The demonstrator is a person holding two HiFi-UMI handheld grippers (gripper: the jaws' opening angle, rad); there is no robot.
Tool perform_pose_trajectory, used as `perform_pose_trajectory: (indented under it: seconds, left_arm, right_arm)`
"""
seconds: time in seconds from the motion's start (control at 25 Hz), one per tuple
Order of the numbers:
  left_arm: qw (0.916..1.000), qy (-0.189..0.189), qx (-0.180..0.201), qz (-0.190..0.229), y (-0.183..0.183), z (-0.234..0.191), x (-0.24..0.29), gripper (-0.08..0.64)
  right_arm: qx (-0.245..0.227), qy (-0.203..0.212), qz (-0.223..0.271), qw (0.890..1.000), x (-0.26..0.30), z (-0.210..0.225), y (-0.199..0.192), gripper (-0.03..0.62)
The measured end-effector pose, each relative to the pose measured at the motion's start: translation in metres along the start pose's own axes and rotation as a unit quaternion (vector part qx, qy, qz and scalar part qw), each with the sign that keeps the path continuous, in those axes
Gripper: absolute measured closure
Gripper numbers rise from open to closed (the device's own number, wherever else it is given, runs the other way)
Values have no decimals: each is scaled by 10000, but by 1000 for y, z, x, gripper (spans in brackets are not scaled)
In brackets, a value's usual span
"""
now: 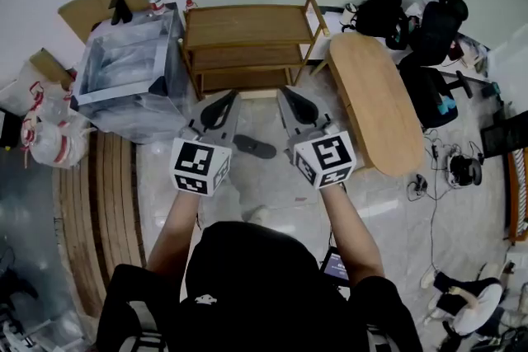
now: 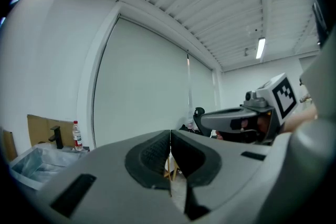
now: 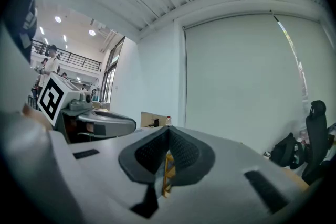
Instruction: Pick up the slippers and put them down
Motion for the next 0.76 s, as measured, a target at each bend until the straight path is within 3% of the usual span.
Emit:
perform_pose_trajectory:
  seconds: [0.76]
  left_arm:
    - [9999, -23, 106, 37, 4, -1, -8, 554]
  right_arm:
    - [26, -93, 56, 9999, -2, -2, 4, 594]
Point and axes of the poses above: the fingertips, and each gripper's own axes: x forward along the fingers, z to its right, y out of its top, the point moved 5 cm from there along -x, backward along the fingers, and after that the axes turned 11 degrees about -x, right-handed, at the moved point
